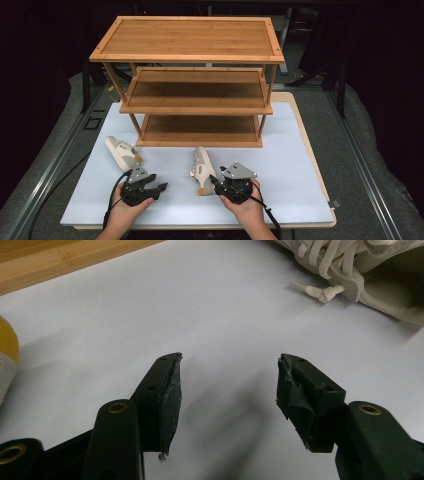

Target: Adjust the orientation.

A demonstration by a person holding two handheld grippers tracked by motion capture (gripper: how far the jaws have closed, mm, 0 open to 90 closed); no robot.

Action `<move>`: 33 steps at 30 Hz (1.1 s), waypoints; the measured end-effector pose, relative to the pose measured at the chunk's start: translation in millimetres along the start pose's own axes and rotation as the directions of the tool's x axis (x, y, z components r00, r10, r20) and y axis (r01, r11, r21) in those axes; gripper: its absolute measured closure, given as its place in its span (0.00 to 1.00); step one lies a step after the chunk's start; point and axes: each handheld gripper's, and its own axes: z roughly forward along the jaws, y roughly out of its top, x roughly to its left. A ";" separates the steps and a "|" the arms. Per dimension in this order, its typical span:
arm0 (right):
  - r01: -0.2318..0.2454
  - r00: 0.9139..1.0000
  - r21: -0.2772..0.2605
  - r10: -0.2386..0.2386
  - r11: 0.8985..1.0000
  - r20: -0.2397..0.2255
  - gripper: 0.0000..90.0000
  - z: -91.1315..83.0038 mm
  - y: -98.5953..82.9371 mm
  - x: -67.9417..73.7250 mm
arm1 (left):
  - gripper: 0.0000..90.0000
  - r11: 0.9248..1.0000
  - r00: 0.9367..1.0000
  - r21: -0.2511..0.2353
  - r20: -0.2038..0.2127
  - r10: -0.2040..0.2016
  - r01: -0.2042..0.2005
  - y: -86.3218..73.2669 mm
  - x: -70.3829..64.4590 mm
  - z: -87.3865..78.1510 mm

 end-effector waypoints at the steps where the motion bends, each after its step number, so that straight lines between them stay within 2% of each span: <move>1: 0.000 1.000 0.000 0.000 1.000 0.000 0.59 0.0 0.0 0.0 | 0.48 1.000 1.000 0.000 0.000 0.000 0.000 0.0 0.0 0.0; 3: 0.008 1.000 -0.002 -0.008 1.000 0.017 0.58 -0.7 -1.0 -0.2 | 0.48 1.000 1.000 -0.002 0.002 -0.005 0.005 -0.6 0.3 0.2; 9: -0.032 1.000 -0.018 0.032 0.999 -0.001 0.57 -1.1 -3.7 -7.3 | 0.48 1.000 1.000 -0.006 0.001 -0.012 0.012 -0.3 1.6 -1.0; 15: -0.044 0.998 -0.002 0.044 0.999 0.048 0.57 -4.9 -6.2 -16.1 | 0.48 1.000 1.000 -0.005 0.003 -0.012 0.012 -0.3 1.7 -0.7; 17: -0.068 0.996 -0.002 0.068 0.998 0.049 0.56 -5.4 -8.0 -19.9 | 0.47 1.000 1.000 -0.001 0.005 -0.016 0.016 -0.1 1.8 -0.8; 19: -0.068 0.996 0.006 0.068 0.998 0.061 0.56 -5.5 -8.9 -21.9 | 0.47 1.000 1.000 -0.001 0.006 -0.017 0.017 -0.1 1.9 -1.1; 20: -0.084 0.994 0.014 0.082 0.996 0.075 0.56 -5.5 -10.4 -25.2 | 0.47 1.000 1.000 -0.004 0.005 -0.020 0.020 -0.1 2.3 -1.6; 23: -0.110 0.990 -0.026 0.112 0.994 0.089 0.55 -9.0 -9.7 -28.1 | 0.47 1.000 1.000 -0.006 0.003 -0.022 0.022 0.1 3.0 -2.4; 24: -0.115 0.990 -0.046 0.118 0.992 0.073 0.55 -10.5 -7.9 -27.1 | 0.47 1.000 1.000 -0.008 0.003 -0.022 0.022 0.1 3.1 -2.5; 26: -0.097 0.994 -0.059 0.100 0.994 0.048 0.53 -10.1 -4.4 -22.3 | 0.47 1.000 1.000 -0.007 0.004 -0.021 0.021 0.0 3.5 -2.4; 28: -0.080 0.997 -0.049 0.081 0.996 0.017 0.52 -5.5 -3.0 -16.3 | 0.47 1.000 1.000 -0.006 0.003 -0.023 0.023 -0.1 3.3 -2.4; 31: -0.061 0.998 -0.026 0.062 0.998 0.007 0.50 2.8 -3.8 -10.1 | 0.47 1.000 1.000 -0.008 0.006 -0.020 0.020 0.1 3.5 -3.3; 33: -0.069 0.998 -0.033 0.069 0.997 -0.011 0.50 4.3 -3.9 -10.0 | 0.47 1.000 1.000 -0.008 0.005 -0.023 0.023 0.0 3.6 -3.6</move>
